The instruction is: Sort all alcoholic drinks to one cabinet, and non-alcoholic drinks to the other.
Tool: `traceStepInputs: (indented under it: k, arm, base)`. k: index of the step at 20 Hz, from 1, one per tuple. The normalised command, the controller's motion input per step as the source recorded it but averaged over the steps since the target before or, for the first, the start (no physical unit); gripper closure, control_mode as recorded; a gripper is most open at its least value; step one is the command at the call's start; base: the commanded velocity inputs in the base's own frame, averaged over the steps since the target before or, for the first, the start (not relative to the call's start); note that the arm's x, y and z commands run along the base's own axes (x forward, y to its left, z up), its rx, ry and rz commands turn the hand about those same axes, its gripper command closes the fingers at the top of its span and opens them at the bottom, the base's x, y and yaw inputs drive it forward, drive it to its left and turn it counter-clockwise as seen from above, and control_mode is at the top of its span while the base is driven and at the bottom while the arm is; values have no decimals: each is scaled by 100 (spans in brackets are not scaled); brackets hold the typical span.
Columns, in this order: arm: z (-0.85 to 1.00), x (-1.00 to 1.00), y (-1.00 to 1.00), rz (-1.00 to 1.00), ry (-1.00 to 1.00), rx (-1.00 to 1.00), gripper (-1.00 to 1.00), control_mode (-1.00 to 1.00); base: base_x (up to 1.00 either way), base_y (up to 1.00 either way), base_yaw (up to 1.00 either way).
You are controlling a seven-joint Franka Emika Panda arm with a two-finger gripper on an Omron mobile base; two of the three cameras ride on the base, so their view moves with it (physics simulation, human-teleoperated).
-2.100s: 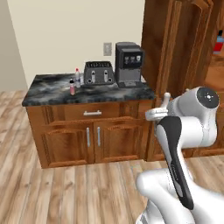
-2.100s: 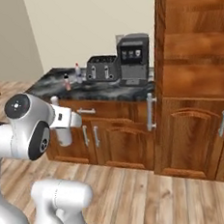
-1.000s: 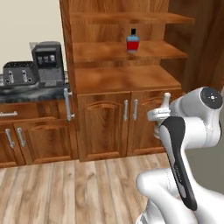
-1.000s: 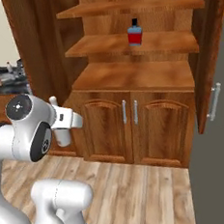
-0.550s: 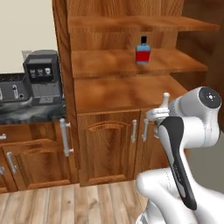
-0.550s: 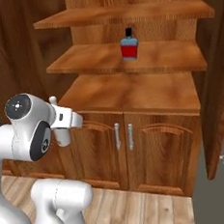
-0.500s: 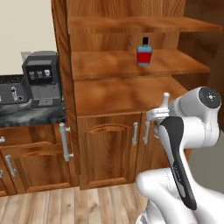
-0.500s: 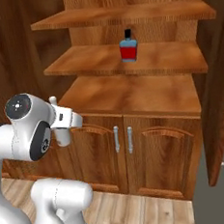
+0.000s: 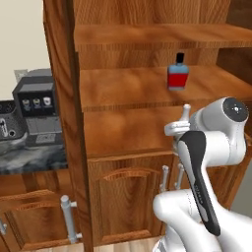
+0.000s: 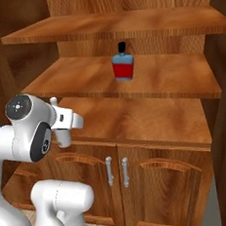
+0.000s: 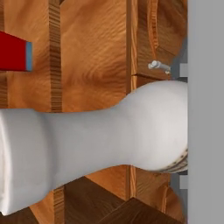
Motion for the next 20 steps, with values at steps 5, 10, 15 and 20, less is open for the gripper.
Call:
traceStepInputs:
  k: [5,10,15,20]
  arm:
    - [0,0,0,0,0,0,100,100]
    - [0,0,0,0,0,0,100,100]
    - [0,7,0,0,-1,0,100,-100]
    - [18,21,0,0,-13,0,100,-100]
  base:
    - [42,0,0]
    - [15,0,0]
    - [9,0,0]
    - [0,0,0]
